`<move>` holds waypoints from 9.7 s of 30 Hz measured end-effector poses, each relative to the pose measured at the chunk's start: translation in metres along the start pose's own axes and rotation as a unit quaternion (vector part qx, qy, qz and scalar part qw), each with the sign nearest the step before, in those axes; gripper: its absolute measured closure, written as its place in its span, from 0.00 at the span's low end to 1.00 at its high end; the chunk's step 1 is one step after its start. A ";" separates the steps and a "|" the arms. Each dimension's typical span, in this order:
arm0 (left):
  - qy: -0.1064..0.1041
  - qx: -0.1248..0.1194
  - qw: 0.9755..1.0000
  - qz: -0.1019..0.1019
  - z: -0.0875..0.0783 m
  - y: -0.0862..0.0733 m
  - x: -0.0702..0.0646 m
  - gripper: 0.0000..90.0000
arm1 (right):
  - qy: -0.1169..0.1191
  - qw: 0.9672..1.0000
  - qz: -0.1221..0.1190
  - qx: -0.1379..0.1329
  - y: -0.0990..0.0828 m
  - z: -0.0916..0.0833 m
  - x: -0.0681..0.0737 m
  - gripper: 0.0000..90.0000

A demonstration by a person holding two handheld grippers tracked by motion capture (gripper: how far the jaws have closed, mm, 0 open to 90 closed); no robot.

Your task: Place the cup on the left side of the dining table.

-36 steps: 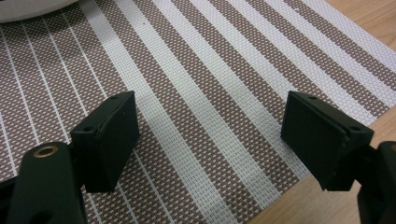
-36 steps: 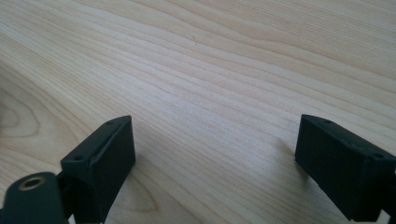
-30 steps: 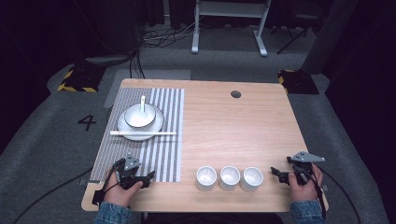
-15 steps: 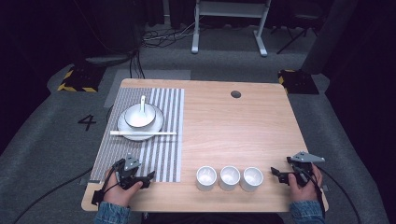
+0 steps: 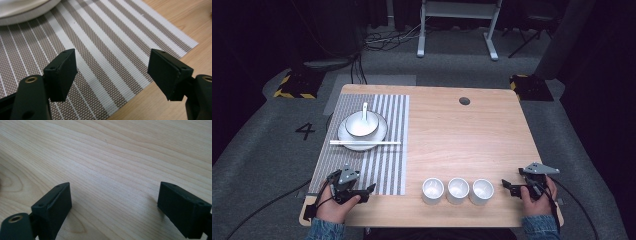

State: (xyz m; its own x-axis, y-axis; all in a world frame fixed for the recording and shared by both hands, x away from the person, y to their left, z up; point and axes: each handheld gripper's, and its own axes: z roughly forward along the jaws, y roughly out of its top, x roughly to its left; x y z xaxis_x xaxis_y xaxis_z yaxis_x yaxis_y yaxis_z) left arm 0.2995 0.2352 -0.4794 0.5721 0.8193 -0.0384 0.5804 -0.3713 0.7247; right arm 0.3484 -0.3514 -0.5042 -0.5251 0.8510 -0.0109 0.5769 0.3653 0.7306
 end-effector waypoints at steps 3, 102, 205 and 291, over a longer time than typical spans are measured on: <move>-0.006 -0.017 1.000 0.011 -0.004 0.004 -0.004 0.26 | 0.000 1.000 0.000 0.000 0.000 0.000 0.000 0.13; -0.143 -0.099 0.982 0.075 0.054 0.076 -0.141 0.17 | 0.007 1.000 -0.005 0.000 0.000 0.000 0.002 0.13; -0.125 -0.077 0.984 0.097 0.032 0.094 -0.114 0.29 | 0.008 1.000 -0.005 0.000 0.000 0.000 0.002 0.13; 0.032 -0.044 0.998 -0.018 0.066 0.063 0.011 0.29 | 0.010 1.000 -0.010 0.000 0.000 0.000 0.002 0.14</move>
State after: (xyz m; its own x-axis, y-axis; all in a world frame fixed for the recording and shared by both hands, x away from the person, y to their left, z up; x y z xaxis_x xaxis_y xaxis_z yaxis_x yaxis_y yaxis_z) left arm 0.3802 0.1918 -0.4793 0.5119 0.8587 -0.0227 0.5452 -0.3044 0.7811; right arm 0.3470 -0.3496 -0.5042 -0.5483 0.8362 -0.0113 0.5661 0.3811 0.7310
